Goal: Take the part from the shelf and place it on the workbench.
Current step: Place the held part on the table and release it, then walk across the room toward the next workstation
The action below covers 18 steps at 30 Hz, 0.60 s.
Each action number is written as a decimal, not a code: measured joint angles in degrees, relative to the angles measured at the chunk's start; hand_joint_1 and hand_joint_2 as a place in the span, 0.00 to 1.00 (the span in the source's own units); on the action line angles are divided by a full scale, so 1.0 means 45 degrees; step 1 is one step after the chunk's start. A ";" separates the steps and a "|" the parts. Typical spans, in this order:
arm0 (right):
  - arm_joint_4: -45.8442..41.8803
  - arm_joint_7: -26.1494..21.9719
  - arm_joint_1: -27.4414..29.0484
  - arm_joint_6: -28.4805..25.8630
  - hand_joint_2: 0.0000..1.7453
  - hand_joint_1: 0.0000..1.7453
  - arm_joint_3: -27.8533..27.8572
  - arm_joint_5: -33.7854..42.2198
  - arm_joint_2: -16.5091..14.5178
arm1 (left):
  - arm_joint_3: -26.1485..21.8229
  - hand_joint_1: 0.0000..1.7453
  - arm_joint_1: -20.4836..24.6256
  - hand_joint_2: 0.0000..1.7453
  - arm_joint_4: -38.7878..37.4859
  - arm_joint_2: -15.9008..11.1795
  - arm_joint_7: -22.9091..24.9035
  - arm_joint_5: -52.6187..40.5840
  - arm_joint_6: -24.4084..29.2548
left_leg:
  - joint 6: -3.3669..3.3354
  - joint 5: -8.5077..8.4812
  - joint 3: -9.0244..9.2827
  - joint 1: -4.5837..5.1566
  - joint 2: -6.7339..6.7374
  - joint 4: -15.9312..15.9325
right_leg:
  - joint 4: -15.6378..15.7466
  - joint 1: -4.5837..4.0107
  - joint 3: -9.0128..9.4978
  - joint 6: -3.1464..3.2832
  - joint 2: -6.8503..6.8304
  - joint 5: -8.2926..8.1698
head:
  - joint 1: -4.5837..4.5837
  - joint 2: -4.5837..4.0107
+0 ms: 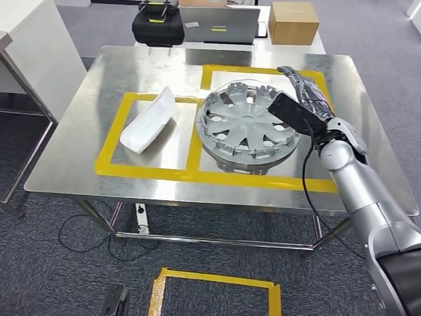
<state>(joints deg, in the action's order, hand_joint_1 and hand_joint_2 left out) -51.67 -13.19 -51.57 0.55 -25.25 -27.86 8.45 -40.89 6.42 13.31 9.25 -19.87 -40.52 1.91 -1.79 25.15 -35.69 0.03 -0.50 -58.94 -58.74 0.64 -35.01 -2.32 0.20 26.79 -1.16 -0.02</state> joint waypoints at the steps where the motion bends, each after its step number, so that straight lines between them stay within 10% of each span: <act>1: -0.0492 -0.0119 0.0365 -0.0118 0.00 0.00 0.0108 0.0349 0.0089 | -0.0001 0.00 -0.0021 0.00 0.0000 -0.0008 0.0027 0.0007 0.0039 | 0.0050 -0.0017 -0.0020 0.0015 -0.0005 -0.0015 | 0.0155 -0.0024 0.0105 0.0026 -0.0001 0.0004 | -0.0002 0.0000; 4: -0.2235 -0.1017 0.2329 -0.0606 0.00 0.00 0.0798 0.1992 0.0211 | -0.0005 0.00 -0.0278 0.00 -0.0001 -0.0050 0.0079 0.0022 0.0210 | 0.0226 0.0129 -0.0040 -0.0030 -0.0037 -0.0105 | 0.0238 -0.0017 0.0156 0.0190 -0.0070 -0.0107 | -0.0007 0.0000; 10: -0.6565 -0.3556 0.7841 -0.0718 0.00 0.00 0.2827 0.5414 -0.0319 | -0.0120 0.00 -0.0864 0.00 -0.0034 -0.0102 -0.0080 0.0256 0.0562 | 0.0539 0.2418 -0.0880 -0.0123 0.0012 -0.3456 | 0.0247 0.0024 -0.0097 0.0394 -0.0332 -0.0278 | -0.0129 0.0000; 15: -0.9195 -0.3925 1.1139 -0.0565 0.00 0.00 0.4110 0.6713 -0.1335 | -0.0486 0.00 -0.0916 0.00 -0.0034 -0.0070 -0.0212 0.0680 0.0851 | 0.0424 0.1434 0.1540 -0.0100 -0.0038 -0.0004 | 0.0158 0.0000 -0.0362 0.0176 -0.0338 -0.0527 | -0.0113 0.0000; 18: -0.9915 -0.4168 1.2952 -0.0550 0.00 0.00 0.4731 0.6744 -0.2018 | -0.0806 0.00 -0.0999 0.00 -0.0034 -0.0005 -0.0454 0.0915 0.0933 | 0.0205 0.1261 0.1617 -0.0001 -0.0029 0.0286 | 0.0215 0.0031 -0.0368 -0.0057 -0.0324 -0.0725 | -0.0078 0.0000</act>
<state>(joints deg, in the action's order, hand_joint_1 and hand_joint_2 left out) -96.29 -31.94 6.72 -1.93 -3.96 2.49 -0.63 -44.51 1.93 13.16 9.23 -21.91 -36.41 6.10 -0.87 30.82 -28.42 0.02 -0.63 -57.65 -57.77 0.79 -36.67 -2.57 -1.26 23.52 -1.51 -0.02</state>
